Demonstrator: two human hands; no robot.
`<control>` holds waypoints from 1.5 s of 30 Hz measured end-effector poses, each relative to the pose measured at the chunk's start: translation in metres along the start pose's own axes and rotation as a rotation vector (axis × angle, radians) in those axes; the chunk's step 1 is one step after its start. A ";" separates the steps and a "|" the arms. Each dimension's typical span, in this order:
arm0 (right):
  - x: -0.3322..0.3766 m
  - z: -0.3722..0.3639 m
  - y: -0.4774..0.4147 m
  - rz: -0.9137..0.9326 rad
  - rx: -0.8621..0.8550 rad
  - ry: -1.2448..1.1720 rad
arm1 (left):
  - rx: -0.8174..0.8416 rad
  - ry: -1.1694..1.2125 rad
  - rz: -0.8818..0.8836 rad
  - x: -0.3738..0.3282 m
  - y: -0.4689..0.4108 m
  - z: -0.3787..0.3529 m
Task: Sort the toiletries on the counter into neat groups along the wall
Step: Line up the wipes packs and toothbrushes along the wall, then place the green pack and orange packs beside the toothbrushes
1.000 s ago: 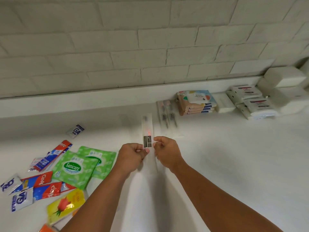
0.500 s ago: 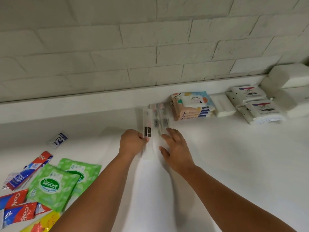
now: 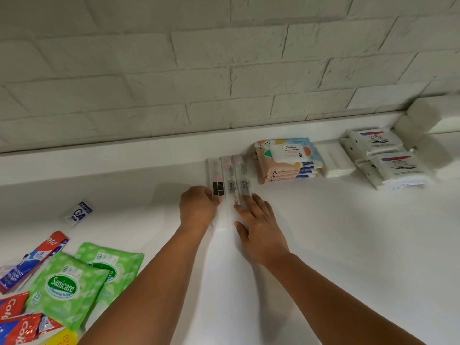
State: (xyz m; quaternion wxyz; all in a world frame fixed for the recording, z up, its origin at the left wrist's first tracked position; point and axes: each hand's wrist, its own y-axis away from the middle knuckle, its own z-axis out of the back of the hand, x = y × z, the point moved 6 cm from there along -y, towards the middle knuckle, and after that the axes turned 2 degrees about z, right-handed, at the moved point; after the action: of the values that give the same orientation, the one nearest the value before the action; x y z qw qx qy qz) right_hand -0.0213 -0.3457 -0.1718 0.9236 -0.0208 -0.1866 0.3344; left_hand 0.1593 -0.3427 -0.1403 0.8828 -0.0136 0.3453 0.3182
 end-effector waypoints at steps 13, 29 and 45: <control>0.003 0.009 0.000 -0.015 -0.034 -0.071 | -0.013 -0.002 -0.040 -0.006 0.006 0.004; 0.144 0.035 0.016 0.054 -0.264 -0.388 | -0.144 0.064 -0.235 0.055 0.089 0.112; 0.306 -0.030 0.029 -0.237 0.067 -0.353 | 0.026 -0.238 -0.115 0.223 0.106 0.222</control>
State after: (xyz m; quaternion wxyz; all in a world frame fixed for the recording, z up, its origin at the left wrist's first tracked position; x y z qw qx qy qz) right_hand 0.1881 -0.1290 -0.1030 0.9096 0.0910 -0.3352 0.2281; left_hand 0.3573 -0.0811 -0.0886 0.9344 0.0158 0.2409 0.2619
